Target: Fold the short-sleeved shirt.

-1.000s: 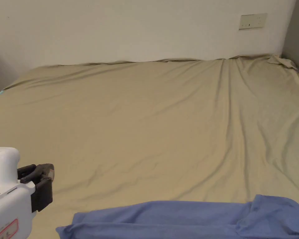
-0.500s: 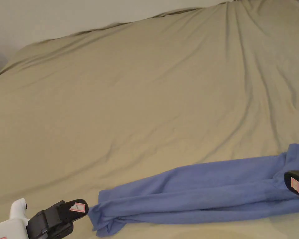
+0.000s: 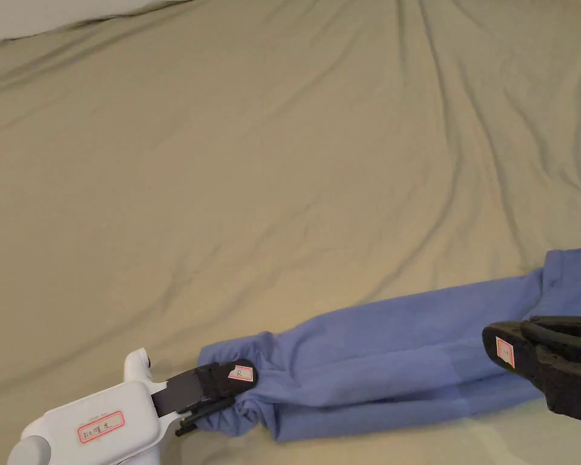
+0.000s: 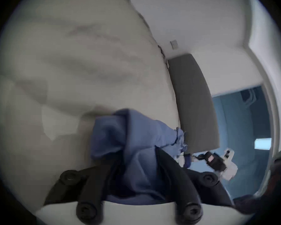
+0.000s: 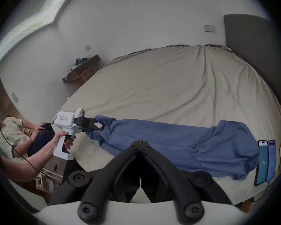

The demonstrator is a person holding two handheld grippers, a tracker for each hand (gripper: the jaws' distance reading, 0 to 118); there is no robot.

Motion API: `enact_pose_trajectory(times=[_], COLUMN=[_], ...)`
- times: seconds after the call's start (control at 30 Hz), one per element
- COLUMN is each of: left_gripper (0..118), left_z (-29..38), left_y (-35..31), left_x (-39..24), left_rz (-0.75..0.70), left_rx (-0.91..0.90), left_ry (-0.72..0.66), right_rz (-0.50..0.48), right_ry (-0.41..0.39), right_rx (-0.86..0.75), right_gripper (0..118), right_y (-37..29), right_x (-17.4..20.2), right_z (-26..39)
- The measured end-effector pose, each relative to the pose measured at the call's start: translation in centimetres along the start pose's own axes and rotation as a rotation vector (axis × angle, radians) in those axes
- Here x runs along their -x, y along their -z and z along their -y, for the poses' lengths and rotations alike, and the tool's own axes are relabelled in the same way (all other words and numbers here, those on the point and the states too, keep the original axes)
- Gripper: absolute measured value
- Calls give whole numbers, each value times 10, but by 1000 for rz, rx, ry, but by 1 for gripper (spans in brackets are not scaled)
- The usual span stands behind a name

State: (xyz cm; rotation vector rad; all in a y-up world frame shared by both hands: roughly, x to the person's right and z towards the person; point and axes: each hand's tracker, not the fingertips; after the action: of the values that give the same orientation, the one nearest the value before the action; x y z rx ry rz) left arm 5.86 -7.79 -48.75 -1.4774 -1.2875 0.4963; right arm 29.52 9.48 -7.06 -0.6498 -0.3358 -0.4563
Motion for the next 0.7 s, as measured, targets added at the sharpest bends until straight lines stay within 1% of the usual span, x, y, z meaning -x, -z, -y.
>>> enact_pose_trajectory(times=[0.03,0.07,0.13,0.17,0.23,0.3,0.4,0.43,0.47,0.5,0.53,0.6,0.63,0.67,0.7], left_gripper=[14,14,14,14,14,14,14,14,14,14,14,14,14,14,14], left_z=[2,4,8,9,13,16,18,20,23,24,24,35,42,47,52], left_y=[-7,-16,-41,-54,-79,-108,-143,-149,-151,-149,-140,-104,-84,-61,-42], left_x=[-3,-7,-7,-5,-4,-14,-22,-33,-46,-62,-80,-127,-145,-160,-172], left_rz=[-14,-64,-62,-43,-29,-171,-318,-405,-511,-613,-731,-968,-1029,-1046,-1002], left_rx=[-8,-37,-42,-69,-120,-158,-203,-220,-219,-200,-164,-100,-75,-55,-36], left_ry=[52,109,97,66,67,97,74,86,128,131,159,406,484,546,589], right_rz=[-8,-8,9,13,11,6,5,0,-5,-5,-5,-7,-4,-5,-10], right_ry=[3,3,-7,-8,0,8,11,14,21,27,32,40,44,48,57], right_rx=[4,8,18,19,19,11,1,-3,-8,-13,-16,-24,-30,-35,-41], right_gripper=[2,2,2,2,2,2,2,2,2,2,2,2,2,2,2], right_y=[-1,-2,-3,-4,-6,-10,-15,-17,-19,-21,-22,-27,-30,-33,-37], right_x=[-1,-2,-3,-4,-7,-10,-13,-15,-17,-18,-20,-25,-26,-29,-33], right_z=[1,2,5,5,7,8,10,11,12,13,14,17,18,20,21])
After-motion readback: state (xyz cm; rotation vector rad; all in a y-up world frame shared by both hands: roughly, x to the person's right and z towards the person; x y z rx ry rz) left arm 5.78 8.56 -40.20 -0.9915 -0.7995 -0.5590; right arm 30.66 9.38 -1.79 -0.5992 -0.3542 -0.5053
